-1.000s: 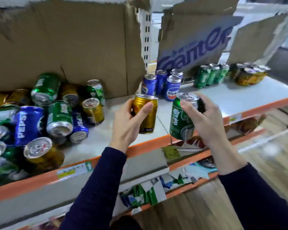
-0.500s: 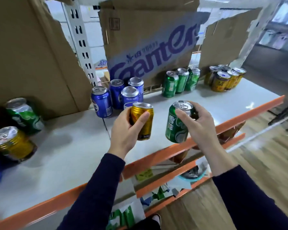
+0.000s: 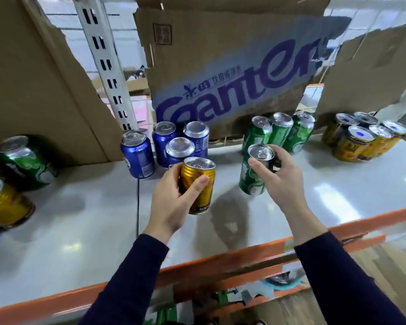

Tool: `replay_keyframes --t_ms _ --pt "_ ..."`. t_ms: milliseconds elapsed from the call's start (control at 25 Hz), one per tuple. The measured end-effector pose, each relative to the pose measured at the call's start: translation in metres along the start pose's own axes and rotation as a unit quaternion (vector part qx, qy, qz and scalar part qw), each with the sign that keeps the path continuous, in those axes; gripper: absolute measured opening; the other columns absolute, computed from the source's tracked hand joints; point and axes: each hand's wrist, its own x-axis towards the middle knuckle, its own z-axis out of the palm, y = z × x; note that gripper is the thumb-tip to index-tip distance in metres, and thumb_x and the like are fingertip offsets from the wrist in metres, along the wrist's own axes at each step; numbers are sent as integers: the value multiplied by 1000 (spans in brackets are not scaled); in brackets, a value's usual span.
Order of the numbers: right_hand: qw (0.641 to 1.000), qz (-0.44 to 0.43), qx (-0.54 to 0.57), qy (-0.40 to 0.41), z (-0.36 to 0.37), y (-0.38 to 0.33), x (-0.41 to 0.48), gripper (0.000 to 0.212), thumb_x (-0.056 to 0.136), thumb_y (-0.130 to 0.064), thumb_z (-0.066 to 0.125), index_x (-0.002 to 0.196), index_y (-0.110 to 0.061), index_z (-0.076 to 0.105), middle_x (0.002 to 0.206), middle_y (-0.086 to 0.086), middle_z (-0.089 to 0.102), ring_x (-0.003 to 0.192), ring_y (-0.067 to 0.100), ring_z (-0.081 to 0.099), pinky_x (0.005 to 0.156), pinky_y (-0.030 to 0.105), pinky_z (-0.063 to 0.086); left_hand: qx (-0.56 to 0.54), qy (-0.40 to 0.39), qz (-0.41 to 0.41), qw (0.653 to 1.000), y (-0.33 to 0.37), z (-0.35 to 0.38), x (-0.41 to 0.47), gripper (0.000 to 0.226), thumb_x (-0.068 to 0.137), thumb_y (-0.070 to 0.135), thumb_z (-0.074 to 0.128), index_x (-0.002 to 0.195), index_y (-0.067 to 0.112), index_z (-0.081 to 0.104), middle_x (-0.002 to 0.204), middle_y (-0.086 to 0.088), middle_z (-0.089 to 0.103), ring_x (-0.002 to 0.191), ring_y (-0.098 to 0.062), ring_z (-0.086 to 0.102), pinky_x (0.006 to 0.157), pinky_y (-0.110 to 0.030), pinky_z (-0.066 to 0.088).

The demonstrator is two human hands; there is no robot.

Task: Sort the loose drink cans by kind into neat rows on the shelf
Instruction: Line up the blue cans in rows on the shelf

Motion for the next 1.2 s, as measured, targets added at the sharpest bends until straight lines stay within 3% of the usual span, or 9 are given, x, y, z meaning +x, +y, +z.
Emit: replay_keyframes --t_ms 160,360,440,560,680,760,880,1040,1200 --pt "999 14 -36 27 -31 29 49 51 78 -42 75 121 -19 60 98 -8 65 89 13 61 77 26 46 32 23 -24 999 8 32 2 62 67 78 57 111 35 58 106 10 67 98 -8 63 87 -41 53" --pt "997 -2 -76 -4 -57 54 92 64 78 -48 73 131 -17 55 109 -11 56 98 3 48 82 18 36 35 66 -40 996 26 80 6 61 70 73 58 111 28 60 104 8 68 98 -10 63 86 -44 53" --pt "996 11 -68 -48 -65 68 99 67 79 -46 73 134 -16 51 121 -6 58 107 4 48 88 21 37 25 86 -47 995 33 100 6 58 71 70 60 111 29 60 104 9 68 97 -7 64 84 -38 54" --pt "989 1 -61 -133 -86 86 104 67 81 -44 71 138 -16 49 130 -8 54 119 7 48 95 25 39 2 113 -52 992 43 132 7 50 71 67 60 106 32 59 100 13 68 92 0 63 74 -17 49" --pt "984 -32 -62 -162 -126 112 97 47 86 -29 70 128 -14 58 116 -9 56 103 10 59 84 28 49 -15 113 -42 993 56 171 10 47 68 66 62 102 34 58 96 17 68 89 4 63 68 -9 46" --pt "983 -68 -106 -136 -163 137 90 29 85 -17 71 113 -13 65 104 -3 62 88 19 63 76 33 53 -21 91 -26 995 67 201 14 48 66 64 66 103 34 57 95 17 68 88 2 63 67 -9 46" --pt "965 -86 -241 -62 -225 181 86 21 81 -9 72 102 -7 70 101 9 67 92 35 59 80 41 49 -16 21 0 1000 87 255 24 50 67 63 67 106 34 53 95 17 68 89 2 63 68 -7 45" --pt "910 42 -411 12 -278 218 92 23 83 -25 69 101 -11 70 110 16 62 108 41 47 87 44 40 49 -51 22 997 105 320 47 62 66 71 62 111 30 51 97 14 67 89 2 62 71 -12 49" --pt "909 63 -412 14 -284 226 90 22 83 -26 65 100 -12 68 112 14 60 108 38 48 85 41 38 95 -97 59 989 115 378 65 61 62 66 74 110 31 57 102 14 65 94 -6 60 80 -30 54"
